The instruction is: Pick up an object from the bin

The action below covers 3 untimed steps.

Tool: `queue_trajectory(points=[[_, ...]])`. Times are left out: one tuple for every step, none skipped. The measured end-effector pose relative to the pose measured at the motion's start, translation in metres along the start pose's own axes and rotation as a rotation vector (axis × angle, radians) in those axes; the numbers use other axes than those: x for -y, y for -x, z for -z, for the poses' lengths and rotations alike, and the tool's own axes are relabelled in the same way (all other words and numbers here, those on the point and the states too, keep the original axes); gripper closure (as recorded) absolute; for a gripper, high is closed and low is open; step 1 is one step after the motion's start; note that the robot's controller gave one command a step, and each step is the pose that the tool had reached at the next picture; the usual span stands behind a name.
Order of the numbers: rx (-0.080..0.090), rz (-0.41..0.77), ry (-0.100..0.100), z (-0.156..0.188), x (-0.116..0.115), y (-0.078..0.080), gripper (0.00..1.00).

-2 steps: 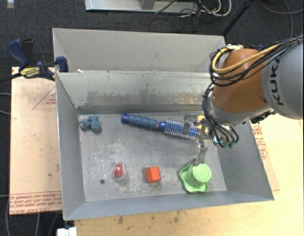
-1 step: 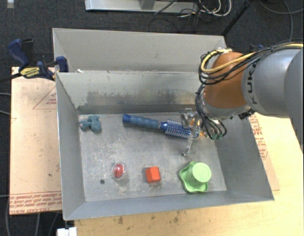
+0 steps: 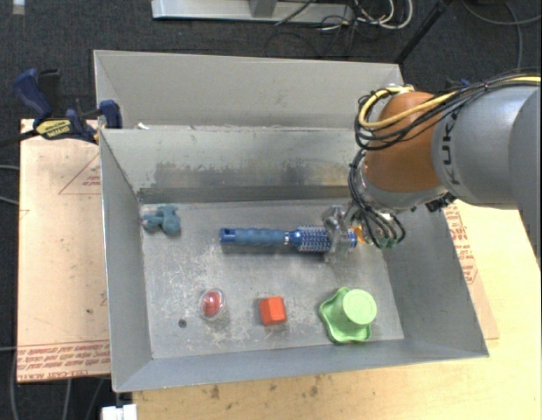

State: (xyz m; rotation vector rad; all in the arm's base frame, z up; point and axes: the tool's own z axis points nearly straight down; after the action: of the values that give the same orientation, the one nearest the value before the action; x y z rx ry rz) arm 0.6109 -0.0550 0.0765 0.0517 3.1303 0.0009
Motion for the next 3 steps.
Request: queue_trajectory(points=[[0.002, -0.068, 0.000, 0.180, 0.004, -0.003, 1.00], [-0.007, -0.068, 0.000, 0.175, 0.004, -0.005, 0.00], [-0.011, 0.139, 0.003, 0.004, -0.040, -0.015, 0.00]])
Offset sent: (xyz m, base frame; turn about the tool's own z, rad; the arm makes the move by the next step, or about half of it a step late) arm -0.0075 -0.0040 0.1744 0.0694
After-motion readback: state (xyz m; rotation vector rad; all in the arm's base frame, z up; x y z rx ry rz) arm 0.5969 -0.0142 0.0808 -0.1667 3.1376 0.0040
